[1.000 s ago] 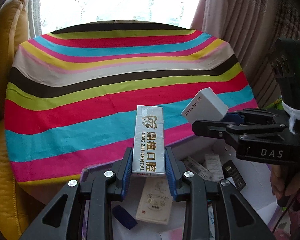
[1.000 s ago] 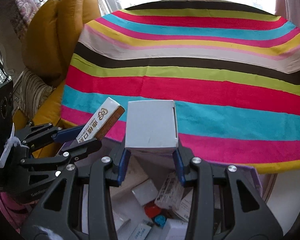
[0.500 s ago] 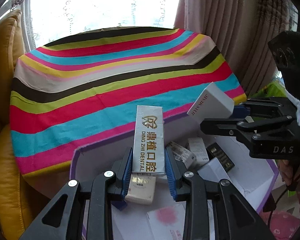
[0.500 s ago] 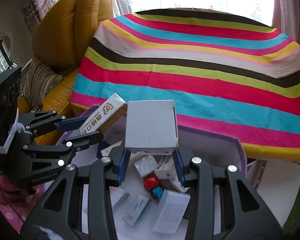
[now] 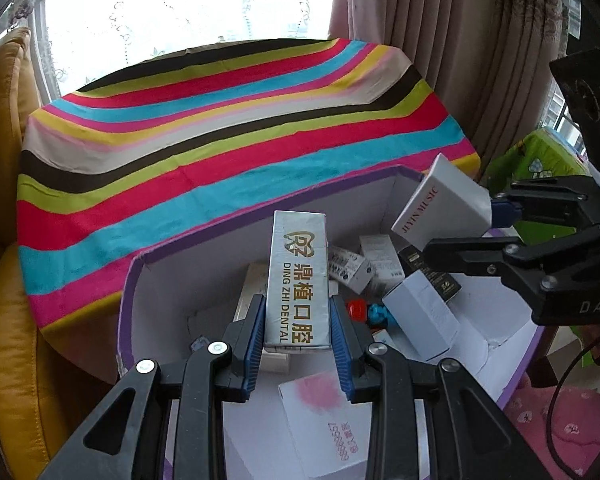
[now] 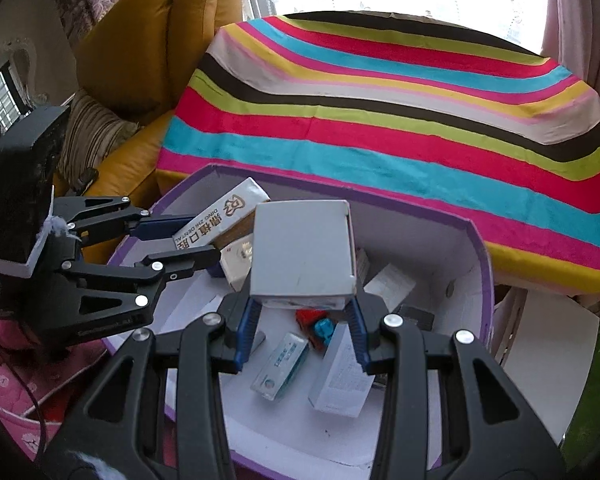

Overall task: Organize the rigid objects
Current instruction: 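Carry the held dental box and cube box over the cardboard box, then open both grippers to drop the two boxes into the cardboard box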

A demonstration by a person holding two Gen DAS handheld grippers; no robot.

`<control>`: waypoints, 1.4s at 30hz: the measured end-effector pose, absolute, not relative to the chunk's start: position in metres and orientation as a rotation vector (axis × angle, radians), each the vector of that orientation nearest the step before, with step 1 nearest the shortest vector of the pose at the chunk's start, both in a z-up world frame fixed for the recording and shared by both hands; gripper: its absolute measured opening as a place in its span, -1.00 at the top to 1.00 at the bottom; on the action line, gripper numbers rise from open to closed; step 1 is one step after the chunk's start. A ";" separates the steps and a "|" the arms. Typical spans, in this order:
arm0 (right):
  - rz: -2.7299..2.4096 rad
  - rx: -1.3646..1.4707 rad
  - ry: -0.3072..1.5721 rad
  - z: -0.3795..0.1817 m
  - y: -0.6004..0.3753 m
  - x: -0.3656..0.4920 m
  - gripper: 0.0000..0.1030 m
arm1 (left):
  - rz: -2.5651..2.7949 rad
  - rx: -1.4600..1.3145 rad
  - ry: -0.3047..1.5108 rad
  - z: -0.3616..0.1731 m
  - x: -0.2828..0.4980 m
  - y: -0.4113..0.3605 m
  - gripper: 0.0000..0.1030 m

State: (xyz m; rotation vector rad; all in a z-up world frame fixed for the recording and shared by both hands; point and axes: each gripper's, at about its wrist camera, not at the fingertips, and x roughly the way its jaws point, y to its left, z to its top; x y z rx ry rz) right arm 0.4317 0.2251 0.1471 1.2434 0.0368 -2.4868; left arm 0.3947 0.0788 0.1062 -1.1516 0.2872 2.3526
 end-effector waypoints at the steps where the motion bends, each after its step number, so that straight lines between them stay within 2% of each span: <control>1: -2.483 1.249 0.037 0.145 0.225 0.433 0.15 | 2.353 -1.154 0.286 0.105 0.395 0.078 0.37; 21: -2.447 1.289 0.087 0.131 0.216 0.441 0.14 | 2.382 -1.119 0.307 0.105 0.408 0.072 0.35; 23: -2.453 1.300 0.093 0.131 0.215 0.440 0.13 | 2.375 -1.111 0.295 0.106 0.408 0.071 0.24; 25: -2.463 1.307 0.082 0.132 0.217 0.439 0.03 | 2.377 -1.098 0.292 0.108 0.409 0.069 -0.34; 27: -2.470 1.305 0.084 0.133 0.219 0.440 -0.13 | 2.390 -1.079 0.293 0.111 0.411 0.067 -0.55; 29: -2.488 1.300 0.121 0.135 0.220 0.441 -0.36 | 2.407 -1.051 0.281 0.115 0.412 0.066 -0.58; 32: -2.501 1.287 0.181 0.139 0.218 0.444 -0.55 | 2.410 -0.991 0.223 0.125 0.414 0.059 -0.67; 36: -2.515 1.269 0.294 0.144 0.212 0.449 -0.68 | 2.387 -0.893 0.146 0.138 0.419 0.050 -1.00; 42: -2.553 1.271 0.338 0.152 0.211 0.452 -0.75 | 2.304 -0.921 0.081 0.141 0.424 0.051 -1.00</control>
